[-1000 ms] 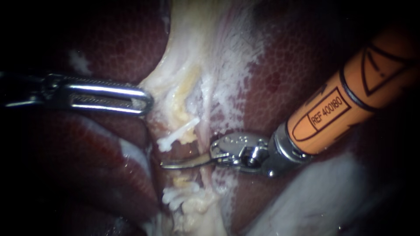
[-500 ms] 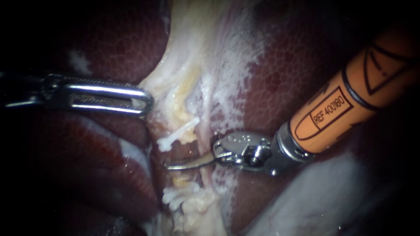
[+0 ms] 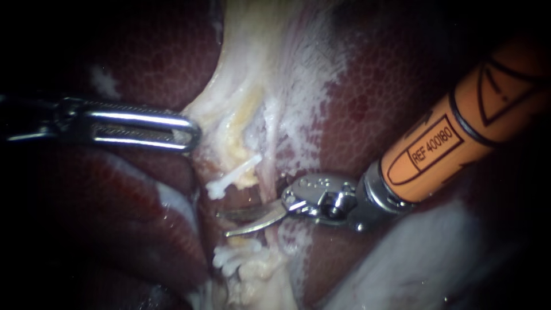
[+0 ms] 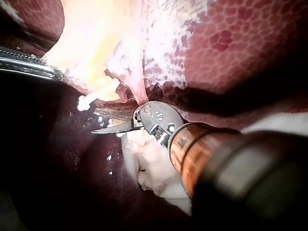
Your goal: Go back from the cut left tube
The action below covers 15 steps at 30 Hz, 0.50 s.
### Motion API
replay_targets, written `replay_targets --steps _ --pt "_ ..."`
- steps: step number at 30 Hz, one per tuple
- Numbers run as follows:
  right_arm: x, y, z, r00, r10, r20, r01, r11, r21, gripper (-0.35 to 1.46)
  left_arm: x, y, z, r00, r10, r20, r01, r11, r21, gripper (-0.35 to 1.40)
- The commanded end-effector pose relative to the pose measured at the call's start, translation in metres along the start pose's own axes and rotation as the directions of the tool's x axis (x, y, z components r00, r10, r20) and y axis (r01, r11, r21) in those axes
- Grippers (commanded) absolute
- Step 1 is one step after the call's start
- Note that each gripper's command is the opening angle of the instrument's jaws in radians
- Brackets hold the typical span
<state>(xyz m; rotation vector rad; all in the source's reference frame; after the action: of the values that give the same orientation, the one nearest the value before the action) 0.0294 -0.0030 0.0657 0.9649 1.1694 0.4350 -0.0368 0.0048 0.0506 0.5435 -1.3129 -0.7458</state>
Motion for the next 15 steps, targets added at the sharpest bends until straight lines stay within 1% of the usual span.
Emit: replay_targets --steps 1,4,7,8,10,13,14,15 --pt "0.0 0.0 -0.0002 1.0 -0.001 0.001 0.001 1.0 0.001 0.49 0.0 0.0 0.0 1.0 0.0 0.0 0.0 1.0 0.0 -0.35" --pt "-0.0002 -0.0001 -0.0006 1.0 -0.001 0.002 0.001 1.0 0.003 0.47 0.0001 0.0 0.0 1.0 0.0 0.0 0.0 1.0 0.0 -0.35" --pt "-0.0006 -0.0003 -0.0015 1.0 -0.002 0.004 0.002 1.0 0.007 0.36 0.0001 0.0 0.0 1.0 0.001 0.0 -0.001 1.0 0.0 -0.35" --pt "-0.0007 -0.0003 -0.0019 1.0 -0.008 0.003 0.008 1.0 0.003 0.36 0.0001 0.0 0.0001 1.0 0.001 0.0 -0.001 1.0 0.0 -0.35" --pt "-0.0009 -0.0004 -0.0026 1.0 -0.021 0.0 0.021 1.0 -0.005 0.42 0.0002 0.0 0.0001 1.0 0.001 0.0 -0.001 1.0 -0.001 -0.35" --pt "-0.0013 -0.0003 -0.0037 0.998 -0.057 0.002 0.057 0.998 -0.007 0.57 0.0002 0.0001 0.0002 1.0 0.001 -0.003 -0.001 1.0 -0.001 -0.35" --pt "-0.0013 -0.0004 -0.0039 0.998 -0.057 0.0 0.057 0.998 -0.012 0.62 0.0002 0.0002 0.0002 1.0 0.001 -0.003 -0.001 1.0 -0.001 -0.35" --pt "-0.0015 -0.0004 -0.0046 0.997 -0.082 -0.004 0.081 0.996 -0.031 0.71 0.0003 0.0002 0.0002 1.0 0.002 -0.003 -0.002 1.0 -0.001 -0.35"
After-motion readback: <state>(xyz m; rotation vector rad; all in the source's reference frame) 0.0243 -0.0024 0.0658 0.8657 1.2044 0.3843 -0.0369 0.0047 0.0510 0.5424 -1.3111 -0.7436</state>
